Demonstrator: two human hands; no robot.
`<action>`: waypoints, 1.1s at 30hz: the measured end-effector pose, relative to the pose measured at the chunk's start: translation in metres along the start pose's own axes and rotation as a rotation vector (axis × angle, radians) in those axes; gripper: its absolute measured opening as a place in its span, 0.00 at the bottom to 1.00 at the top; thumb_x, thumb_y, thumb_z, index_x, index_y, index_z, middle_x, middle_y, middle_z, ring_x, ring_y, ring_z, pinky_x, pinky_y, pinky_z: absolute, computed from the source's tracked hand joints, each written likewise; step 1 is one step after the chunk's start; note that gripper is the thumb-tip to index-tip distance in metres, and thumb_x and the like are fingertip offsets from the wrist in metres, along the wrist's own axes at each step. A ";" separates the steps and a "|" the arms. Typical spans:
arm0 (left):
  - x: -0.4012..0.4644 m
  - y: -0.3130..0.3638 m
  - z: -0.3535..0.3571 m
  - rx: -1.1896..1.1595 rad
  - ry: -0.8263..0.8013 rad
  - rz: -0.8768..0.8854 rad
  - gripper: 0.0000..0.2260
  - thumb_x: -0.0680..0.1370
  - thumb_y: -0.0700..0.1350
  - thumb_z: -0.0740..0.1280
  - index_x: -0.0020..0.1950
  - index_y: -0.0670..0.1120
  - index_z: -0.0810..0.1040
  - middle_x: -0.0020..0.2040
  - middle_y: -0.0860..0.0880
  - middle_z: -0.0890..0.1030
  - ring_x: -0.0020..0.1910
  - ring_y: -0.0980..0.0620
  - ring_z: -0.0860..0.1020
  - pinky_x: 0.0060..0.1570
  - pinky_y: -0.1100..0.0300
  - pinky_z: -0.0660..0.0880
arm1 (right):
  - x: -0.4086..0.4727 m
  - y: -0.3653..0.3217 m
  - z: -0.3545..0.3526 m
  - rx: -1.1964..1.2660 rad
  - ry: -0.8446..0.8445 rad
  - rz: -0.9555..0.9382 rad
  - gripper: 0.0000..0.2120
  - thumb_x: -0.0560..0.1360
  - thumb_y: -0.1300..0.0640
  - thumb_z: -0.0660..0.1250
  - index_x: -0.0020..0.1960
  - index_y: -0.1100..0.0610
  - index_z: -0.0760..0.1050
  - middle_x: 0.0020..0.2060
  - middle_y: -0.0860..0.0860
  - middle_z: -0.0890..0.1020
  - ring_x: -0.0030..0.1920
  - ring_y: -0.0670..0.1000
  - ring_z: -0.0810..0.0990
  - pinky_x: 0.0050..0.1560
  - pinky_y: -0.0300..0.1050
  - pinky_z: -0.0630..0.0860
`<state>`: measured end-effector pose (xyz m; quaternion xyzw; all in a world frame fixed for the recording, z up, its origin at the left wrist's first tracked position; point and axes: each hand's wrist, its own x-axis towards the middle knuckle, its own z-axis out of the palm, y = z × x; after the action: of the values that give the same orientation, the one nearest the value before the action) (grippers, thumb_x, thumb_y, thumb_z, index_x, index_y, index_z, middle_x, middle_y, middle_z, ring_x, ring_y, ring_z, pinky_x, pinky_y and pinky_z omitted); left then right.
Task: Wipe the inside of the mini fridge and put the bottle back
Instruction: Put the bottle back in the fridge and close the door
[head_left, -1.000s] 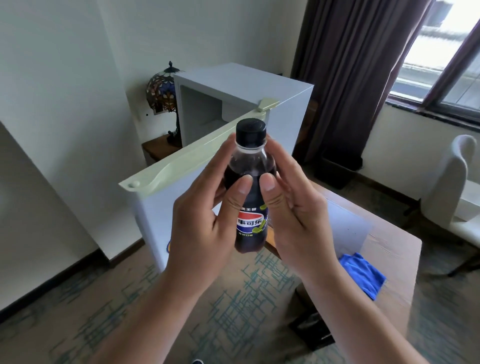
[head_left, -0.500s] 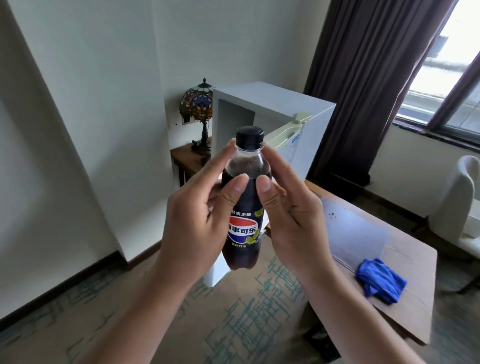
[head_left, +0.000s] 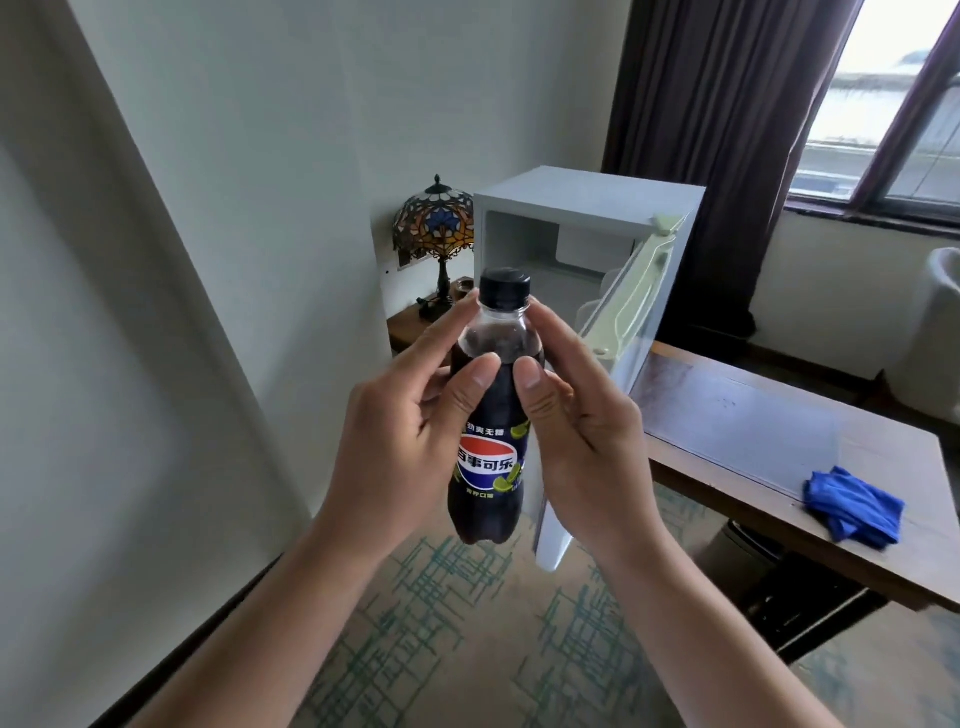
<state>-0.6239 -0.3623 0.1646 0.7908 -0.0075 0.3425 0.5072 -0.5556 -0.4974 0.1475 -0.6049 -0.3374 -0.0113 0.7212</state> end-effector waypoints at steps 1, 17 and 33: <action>0.004 -0.007 -0.011 -0.004 -0.001 -0.006 0.23 0.80 0.53 0.65 0.75 0.53 0.72 0.58 0.61 0.83 0.55 0.68 0.83 0.51 0.74 0.77 | 0.005 0.004 0.012 -0.005 0.001 0.002 0.24 0.79 0.50 0.64 0.75 0.47 0.71 0.57 0.34 0.85 0.60 0.42 0.84 0.56 0.43 0.82; 0.112 -0.170 -0.058 -0.039 -0.128 -0.092 0.21 0.79 0.52 0.66 0.72 0.57 0.73 0.62 0.55 0.84 0.57 0.66 0.83 0.52 0.73 0.78 | 0.111 0.143 0.093 -0.008 0.146 0.085 0.22 0.80 0.53 0.65 0.74 0.48 0.73 0.61 0.48 0.86 0.60 0.46 0.85 0.56 0.41 0.82; 0.285 -0.293 -0.017 -0.229 -0.467 -0.150 0.20 0.80 0.54 0.64 0.73 0.62 0.71 0.54 0.68 0.85 0.57 0.63 0.84 0.53 0.65 0.81 | 0.250 0.239 0.093 -0.125 0.492 0.177 0.23 0.80 0.55 0.66 0.75 0.53 0.73 0.60 0.45 0.86 0.61 0.47 0.85 0.57 0.42 0.82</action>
<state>-0.3095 -0.1105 0.0920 0.7841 -0.1045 0.1093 0.6019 -0.3049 -0.2530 0.0694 -0.6546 -0.0967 -0.1157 0.7408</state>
